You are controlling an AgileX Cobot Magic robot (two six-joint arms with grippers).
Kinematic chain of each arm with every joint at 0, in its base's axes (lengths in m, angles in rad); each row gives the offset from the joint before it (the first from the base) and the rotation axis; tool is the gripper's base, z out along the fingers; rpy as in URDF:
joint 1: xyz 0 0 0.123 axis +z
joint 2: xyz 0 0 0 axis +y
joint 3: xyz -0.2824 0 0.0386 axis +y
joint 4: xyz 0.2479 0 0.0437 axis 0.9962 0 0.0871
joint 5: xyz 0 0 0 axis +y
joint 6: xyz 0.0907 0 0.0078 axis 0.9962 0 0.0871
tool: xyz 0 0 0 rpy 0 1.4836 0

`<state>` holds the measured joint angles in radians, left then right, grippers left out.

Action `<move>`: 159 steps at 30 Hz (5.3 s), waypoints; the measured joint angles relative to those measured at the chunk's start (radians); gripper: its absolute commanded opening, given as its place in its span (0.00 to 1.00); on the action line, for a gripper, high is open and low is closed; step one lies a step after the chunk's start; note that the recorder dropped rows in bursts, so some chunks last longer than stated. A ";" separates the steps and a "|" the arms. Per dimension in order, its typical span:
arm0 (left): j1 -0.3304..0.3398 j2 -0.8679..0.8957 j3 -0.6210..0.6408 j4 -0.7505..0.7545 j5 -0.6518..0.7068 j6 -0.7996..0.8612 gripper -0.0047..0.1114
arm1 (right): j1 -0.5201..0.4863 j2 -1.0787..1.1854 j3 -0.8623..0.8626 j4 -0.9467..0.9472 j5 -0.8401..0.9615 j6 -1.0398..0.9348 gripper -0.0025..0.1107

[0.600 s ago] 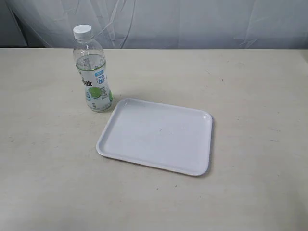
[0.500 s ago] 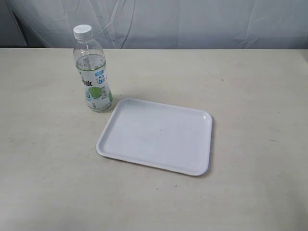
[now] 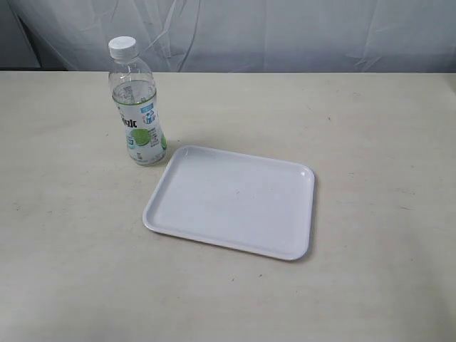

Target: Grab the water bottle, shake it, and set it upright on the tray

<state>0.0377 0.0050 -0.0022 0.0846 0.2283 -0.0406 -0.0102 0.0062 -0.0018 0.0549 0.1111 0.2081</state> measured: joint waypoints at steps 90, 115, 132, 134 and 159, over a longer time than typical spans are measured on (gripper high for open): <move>0.000 0.000 0.000 0.000 0.000 0.000 0.04 | 0.769 1.934 -1.432 1.683 0.276 -2.095 0.90; 0.000 0.000 0.000 0.000 0.000 0.000 0.04 | 0.771 2.040 -1.571 1.683 0.278 -2.060 0.90; 0.000 0.000 0.000 0.000 0.000 0.000 0.04 | 0.771 2.065 -1.571 1.683 0.271 -2.044 0.90; 0.000 0.000 0.000 0.000 0.000 0.000 0.04 | 0.771 2.065 -1.571 1.683 0.260 -2.044 0.90; 0.000 0.000 0.000 0.000 0.000 0.000 0.04 | 0.771 2.230 -1.705 1.683 0.280 -2.030 0.90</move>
<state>0.0377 0.0050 -0.0022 0.0846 0.2283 -0.0406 0.7606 2.2360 -1.7068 1.7383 0.3916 -1.8216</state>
